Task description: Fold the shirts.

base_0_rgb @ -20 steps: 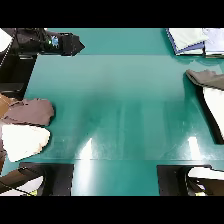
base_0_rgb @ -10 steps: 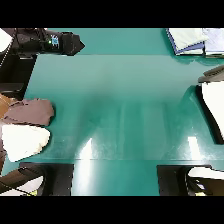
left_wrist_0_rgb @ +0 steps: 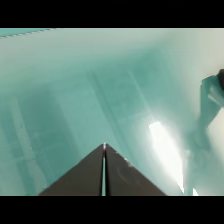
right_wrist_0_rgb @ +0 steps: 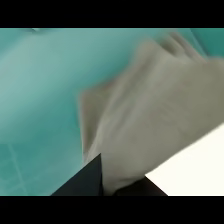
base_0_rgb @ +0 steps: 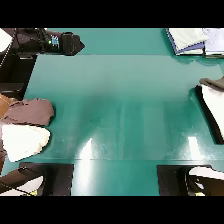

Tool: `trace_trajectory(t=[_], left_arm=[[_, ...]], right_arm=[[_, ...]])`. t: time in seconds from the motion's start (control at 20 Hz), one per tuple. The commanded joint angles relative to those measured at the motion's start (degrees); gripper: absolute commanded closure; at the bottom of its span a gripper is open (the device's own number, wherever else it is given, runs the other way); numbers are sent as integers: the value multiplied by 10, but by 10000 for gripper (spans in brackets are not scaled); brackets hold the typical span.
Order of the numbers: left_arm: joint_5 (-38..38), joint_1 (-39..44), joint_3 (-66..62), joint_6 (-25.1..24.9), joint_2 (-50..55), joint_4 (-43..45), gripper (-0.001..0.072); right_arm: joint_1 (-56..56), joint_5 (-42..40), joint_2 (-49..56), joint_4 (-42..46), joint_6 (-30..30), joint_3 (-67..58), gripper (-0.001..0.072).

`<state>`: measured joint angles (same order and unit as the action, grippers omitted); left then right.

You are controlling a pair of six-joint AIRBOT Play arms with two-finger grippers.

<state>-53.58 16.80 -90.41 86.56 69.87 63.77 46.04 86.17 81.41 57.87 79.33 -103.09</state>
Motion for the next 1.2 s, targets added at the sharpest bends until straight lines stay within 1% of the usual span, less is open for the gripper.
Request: trace_trajectory(t=[0.0, 0.1, 0.15, 0.2, 0.25, 0.3, 0.35, 0.4, 0.45, 0.5, 0.6, 0.75, 0.85, 1.05, 1.1, 1.15], left_arm=[[0, 0, 0, -2, 0, 1, 680], [0, 0, 0, -16, 0, 1, 681], [0, 0, 0, -15, 0, 1, 680], [-1, 0, 0, -15, 0, 1, 680], [-1, 0, 0, -15, 0, 1, 680], [-1, 0, 0, -15, 0, 1, 681], [-1, 0, 0, -15, 0, 1, 681], [-1, 0, 0, -16, 0, 1, 680], [0, 0, 0, -16, 0, 1, 681], [0, 0, 0, -16, 0, 1, 680], [0, 0, 0, -15, 0, 1, 680], [4, 0, 0, -15, 0, 1, 680], [3, 0, 0, -15, 0, 1, 680], [9, 0, 0, -15, 0, 0, 680], [9, 0, 0, -15, 0, 0, 680], [9, 0, 0, -15, 0, 0, 680]], right_arm=[[31, 5, -41, 78, 4, 93, 693], [50, 0, -59, 83, 3, 141, 691], [62, 0, -65, 83, 3, 162, 663], [74, 0, -70, 84, 3, 181, 560], [86, 0, -74, 83, 3, 196, 493], [99, 0, -77, 83, 3, 208, 456], [112, 1, -80, 83, 3, 215, 384], [125, 4, -80, 83, 3, 216, 268], [136, 6, -80, 79, 3, 216, 203], [145, 6, -82, 68, 3, 216, 190], [145, -3, -85, 15, 3, 216, 190], [94, -24, -98, -85, 1, 215, 191], [19, -39, -116, -113, 1, 215, 191], [-161, -85, -158, -117, 1, 215, 204], [-207, -99, -167, -117, 1, 215, 224], [-250, -112, -175, -117, 1, 215, 312]])
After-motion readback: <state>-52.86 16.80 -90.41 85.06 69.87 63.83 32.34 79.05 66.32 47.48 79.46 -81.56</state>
